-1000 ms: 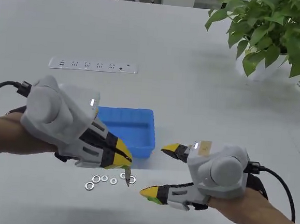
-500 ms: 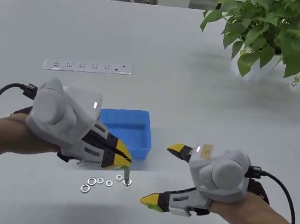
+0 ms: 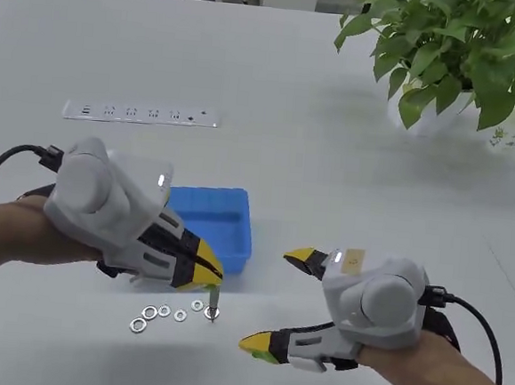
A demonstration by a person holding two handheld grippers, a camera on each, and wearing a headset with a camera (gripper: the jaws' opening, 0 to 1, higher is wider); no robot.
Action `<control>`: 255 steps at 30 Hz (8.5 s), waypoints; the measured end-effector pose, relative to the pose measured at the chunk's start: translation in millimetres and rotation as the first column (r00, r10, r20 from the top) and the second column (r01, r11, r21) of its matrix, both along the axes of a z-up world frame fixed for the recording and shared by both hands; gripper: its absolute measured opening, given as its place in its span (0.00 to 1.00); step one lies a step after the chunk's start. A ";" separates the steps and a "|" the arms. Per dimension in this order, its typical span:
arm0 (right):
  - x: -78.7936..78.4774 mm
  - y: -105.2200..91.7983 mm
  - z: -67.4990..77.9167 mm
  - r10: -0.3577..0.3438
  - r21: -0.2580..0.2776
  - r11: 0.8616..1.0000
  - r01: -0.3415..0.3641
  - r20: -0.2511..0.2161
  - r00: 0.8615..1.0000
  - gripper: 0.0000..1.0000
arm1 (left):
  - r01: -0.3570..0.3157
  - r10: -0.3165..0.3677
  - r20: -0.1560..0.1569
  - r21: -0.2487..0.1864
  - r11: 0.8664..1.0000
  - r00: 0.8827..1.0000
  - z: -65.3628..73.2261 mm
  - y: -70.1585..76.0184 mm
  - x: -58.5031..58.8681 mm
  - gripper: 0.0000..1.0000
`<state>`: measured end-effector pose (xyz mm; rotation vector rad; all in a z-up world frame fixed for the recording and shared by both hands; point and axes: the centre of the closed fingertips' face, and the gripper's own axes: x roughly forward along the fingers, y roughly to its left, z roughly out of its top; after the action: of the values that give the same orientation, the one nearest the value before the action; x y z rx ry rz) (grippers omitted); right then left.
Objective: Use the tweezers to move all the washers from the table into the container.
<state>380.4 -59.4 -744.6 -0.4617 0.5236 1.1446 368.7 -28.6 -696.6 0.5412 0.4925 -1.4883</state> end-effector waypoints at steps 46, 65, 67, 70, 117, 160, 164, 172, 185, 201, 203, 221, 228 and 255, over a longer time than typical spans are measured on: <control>-10.8 54.4 -29.4 0.302 -0.042 0.952 -0.304 -0.051 0.952 0.13 | -0.019 0.019 0.002 0.005 1.000 1.000 -0.5 -5.0 -0.5 0.05; -13.4 55.2 -30.5 0.317 -0.057 0.944 -0.324 -0.102 0.943 0.09 | -0.035 0.035 0.000 -0.008 0.999 0.999 -1.6 -4.4 -0.5 0.05; -13.4 54.6 -30.8 0.316 -0.059 0.944 -0.323 -0.107 0.943 0.09 | -0.036 0.036 0.001 -0.008 0.999 0.999 -1.6 -4.7 0.0 0.05; -13.4 54.4 -31.2 0.313 -0.058 0.945 -0.320 -0.108 0.944 0.08 | -0.031 0.031 0.003 -0.008 0.999 1.000 -1.8 -4.3 0.1 0.06; -9.1 57.7 9.0 0.329 -0.037 0.943 -0.332 -0.066 0.942 0.08 | -0.254 0.247 -0.067 -0.138 0.957 0.967 12.9 37.9 -1.1 0.46; 62.4 75.8 37.0 0.399 -0.026 0.917 -0.398 0.020 0.917 0.09 | -0.510 0.495 -0.123 -0.172 0.843 0.860 9.5 92.8 -2.8 0.92; 66.5 78.4 31.9 0.409 -0.024 0.912 -0.409 0.015 0.912 0.09 | -0.516 0.501 -0.125 -0.170 0.839 0.856 8.6 92.7 -0.6 0.96; 75.8 81.1 20.3 0.417 -0.028 0.909 -0.417 0.011 0.909 0.09 | -0.516 0.501 -0.126 -0.178 0.838 0.856 9.5 92.2 4.0 0.99; 84.4 82.4 -2.5 0.420 -0.052 0.906 -0.420 -0.011 0.908 0.09 | -0.513 0.496 -0.135 -0.169 0.842 0.858 5.3 94.3 10.6 0.99; 85.6 81.7 -23.9 0.439 -0.094 0.893 -0.441 -0.043 0.898 0.09 | -0.499 0.481 -0.140 -0.166 0.850 0.865 2.4 88.7 32.5 0.91; 85.0 82.0 -25.1 0.441 -0.091 0.892 -0.443 -0.047 0.896 0.09 | -0.495 0.477 -0.134 -0.169 0.852 0.868 2.9 87.2 36.2 0.86; 83.7 83.8 -28.1 0.459 -0.097 0.882 -0.461 -0.049 0.887 0.09 | -0.434 0.428 -0.074 -0.174 0.884 0.901 5.2 62.6 72.8 0.49; 83.2 85.2 -28.4 0.463 -0.095 0.880 -0.465 -0.048 0.885 0.09 | -0.407 0.402 -0.066 -0.174 0.897 0.913 1.8 46.8 80.3 0.38; 80.1 86.5 -27.9 0.515 -0.125 0.849 -0.514 -0.023 0.857 0.10 | -0.331 0.334 -0.007 -0.154 0.931 0.942 -1.0 35.5 91.0 0.07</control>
<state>460.4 27.2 -772.6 -0.7498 0.4761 1.6299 459.7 6.9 -697.6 0.3308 0.4261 -1.1820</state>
